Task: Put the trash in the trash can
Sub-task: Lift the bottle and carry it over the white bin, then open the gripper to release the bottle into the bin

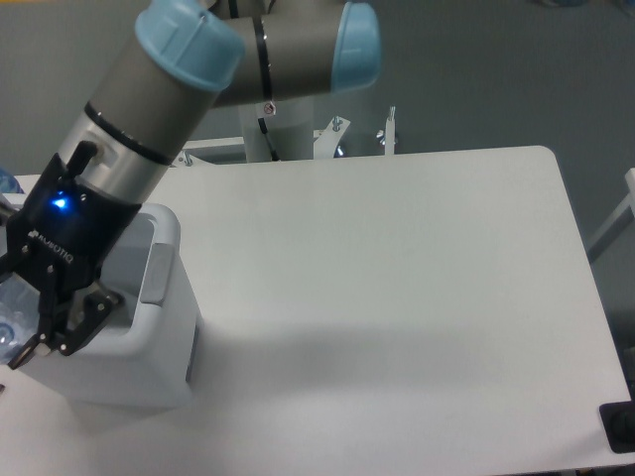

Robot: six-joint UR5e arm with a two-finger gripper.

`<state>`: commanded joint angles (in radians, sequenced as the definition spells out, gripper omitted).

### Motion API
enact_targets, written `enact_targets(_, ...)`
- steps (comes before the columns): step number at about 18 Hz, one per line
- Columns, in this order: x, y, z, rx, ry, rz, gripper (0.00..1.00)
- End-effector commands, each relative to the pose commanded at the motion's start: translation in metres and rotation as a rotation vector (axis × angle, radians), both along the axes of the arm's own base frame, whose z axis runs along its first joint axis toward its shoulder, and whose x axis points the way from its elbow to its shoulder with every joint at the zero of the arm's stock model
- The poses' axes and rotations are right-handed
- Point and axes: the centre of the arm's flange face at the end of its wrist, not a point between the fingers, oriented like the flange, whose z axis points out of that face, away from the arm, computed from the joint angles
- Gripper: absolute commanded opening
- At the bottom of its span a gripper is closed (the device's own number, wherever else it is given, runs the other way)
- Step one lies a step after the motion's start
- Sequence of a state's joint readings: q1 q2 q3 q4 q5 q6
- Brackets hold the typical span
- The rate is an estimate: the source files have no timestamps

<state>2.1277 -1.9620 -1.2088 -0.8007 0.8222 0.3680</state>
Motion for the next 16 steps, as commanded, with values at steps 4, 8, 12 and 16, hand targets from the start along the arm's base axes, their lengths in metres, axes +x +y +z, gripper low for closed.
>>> enact_targets(4, 0.007, -0.01, -0.007, -0.008, 0.014, -0.019, 1.0)
enact_targets(8, 0.006, -0.017, -0.003, -0.009, 0.015, -0.011, 1.0)
enact_targets(12, -0.043, -0.036, -0.014, -0.06, 0.051, 0.117, 1.0)
enact_targets(16, -0.114, -0.067, -0.042, -0.155, 0.096, 0.288, 1.0)
